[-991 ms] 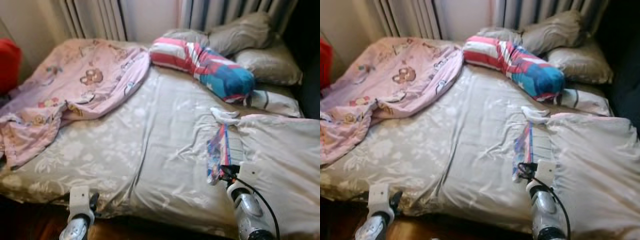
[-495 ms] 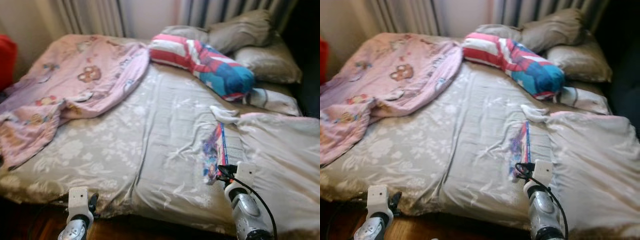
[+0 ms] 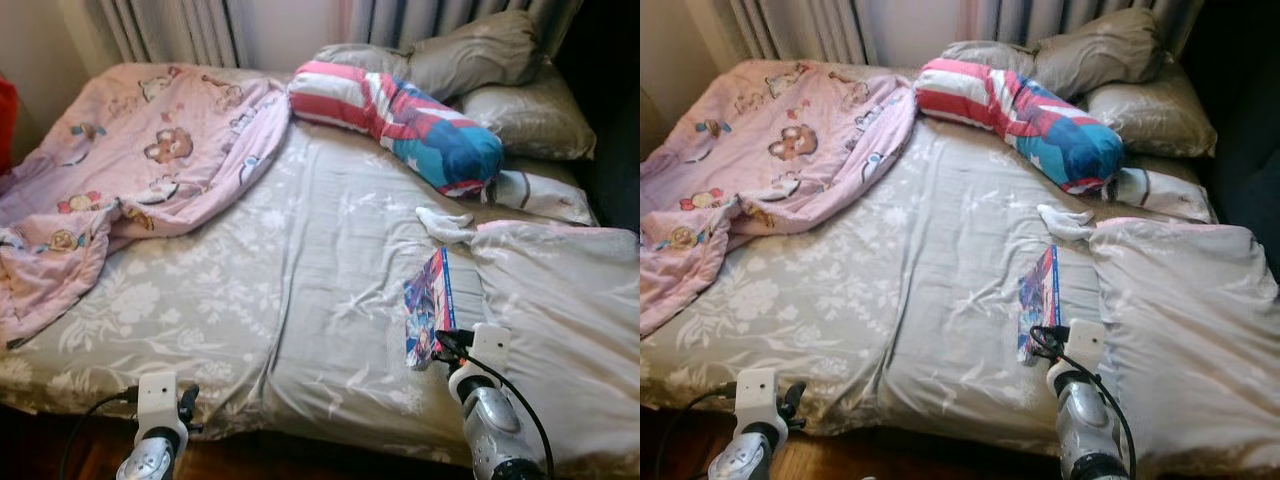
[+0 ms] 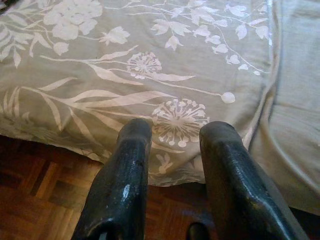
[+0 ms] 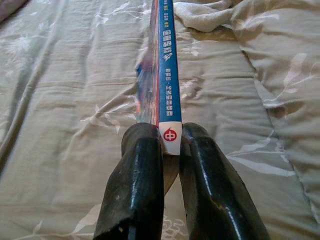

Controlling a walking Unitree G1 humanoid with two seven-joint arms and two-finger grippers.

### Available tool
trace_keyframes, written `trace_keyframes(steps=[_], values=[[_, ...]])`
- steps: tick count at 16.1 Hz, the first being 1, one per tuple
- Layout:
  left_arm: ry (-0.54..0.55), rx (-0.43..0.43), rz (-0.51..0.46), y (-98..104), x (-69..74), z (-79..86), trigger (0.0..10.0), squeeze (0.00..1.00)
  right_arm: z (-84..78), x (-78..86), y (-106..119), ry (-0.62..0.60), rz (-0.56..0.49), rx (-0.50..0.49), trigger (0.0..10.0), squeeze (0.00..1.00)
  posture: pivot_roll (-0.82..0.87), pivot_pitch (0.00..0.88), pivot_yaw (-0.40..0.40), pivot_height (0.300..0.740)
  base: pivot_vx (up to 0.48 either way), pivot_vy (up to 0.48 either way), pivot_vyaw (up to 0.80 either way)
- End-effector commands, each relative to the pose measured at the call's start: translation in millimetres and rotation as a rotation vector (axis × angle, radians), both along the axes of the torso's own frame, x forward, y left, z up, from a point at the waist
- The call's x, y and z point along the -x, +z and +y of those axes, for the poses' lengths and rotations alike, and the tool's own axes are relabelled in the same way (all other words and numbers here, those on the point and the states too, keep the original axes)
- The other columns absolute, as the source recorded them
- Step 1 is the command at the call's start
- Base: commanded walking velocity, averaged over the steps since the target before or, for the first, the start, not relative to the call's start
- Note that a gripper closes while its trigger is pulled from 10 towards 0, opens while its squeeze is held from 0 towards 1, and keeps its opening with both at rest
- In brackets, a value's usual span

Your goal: Clean up the room

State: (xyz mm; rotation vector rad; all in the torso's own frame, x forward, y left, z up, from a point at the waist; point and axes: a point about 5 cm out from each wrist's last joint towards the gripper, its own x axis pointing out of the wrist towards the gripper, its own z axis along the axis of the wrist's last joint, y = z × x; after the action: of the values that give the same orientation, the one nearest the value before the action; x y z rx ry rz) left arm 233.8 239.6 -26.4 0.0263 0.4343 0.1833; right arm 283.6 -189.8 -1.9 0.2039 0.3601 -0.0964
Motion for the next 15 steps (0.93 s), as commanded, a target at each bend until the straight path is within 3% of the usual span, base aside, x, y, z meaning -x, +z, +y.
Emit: trace_keyframes(steps=[1,5,9,15], values=[[0.008,0.005,0.005,-2.3,4.1,1.1,10.0,0.0,-5.7,-2.4,4.1,-0.035,-0.024,-0.003,10.0,0.0,0.17,0.137,-0.04,0.74,0.0,0.0,0.0],[-0.001,0.003,-0.003,-0.7,1.9,0.5,10.0,0.0,-5.4,-1.9,3.5,-0.041,-0.022,-0.006,10.0,0.0,0.17,0.138,-0.038,0.74,0.0,0.0,0.0],[-0.002,0.003,-0.006,-0.5,1.8,0.1,10.0,0.0,-3.6,-2.5,3.4,-0.026,-0.019,-0.008,10.0,0.0,0.17,0.14,-0.041,0.74,0.0,0.0,-0.62],[-0.005,0.009,-0.006,-0.5,1.3,-0.7,10.0,0.0,-4.7,-0.4,1.8,-0.029,-0.015,-0.003,10.0,0.0,0.17,0.143,-0.038,0.74,0.041,0.0,0.0]])
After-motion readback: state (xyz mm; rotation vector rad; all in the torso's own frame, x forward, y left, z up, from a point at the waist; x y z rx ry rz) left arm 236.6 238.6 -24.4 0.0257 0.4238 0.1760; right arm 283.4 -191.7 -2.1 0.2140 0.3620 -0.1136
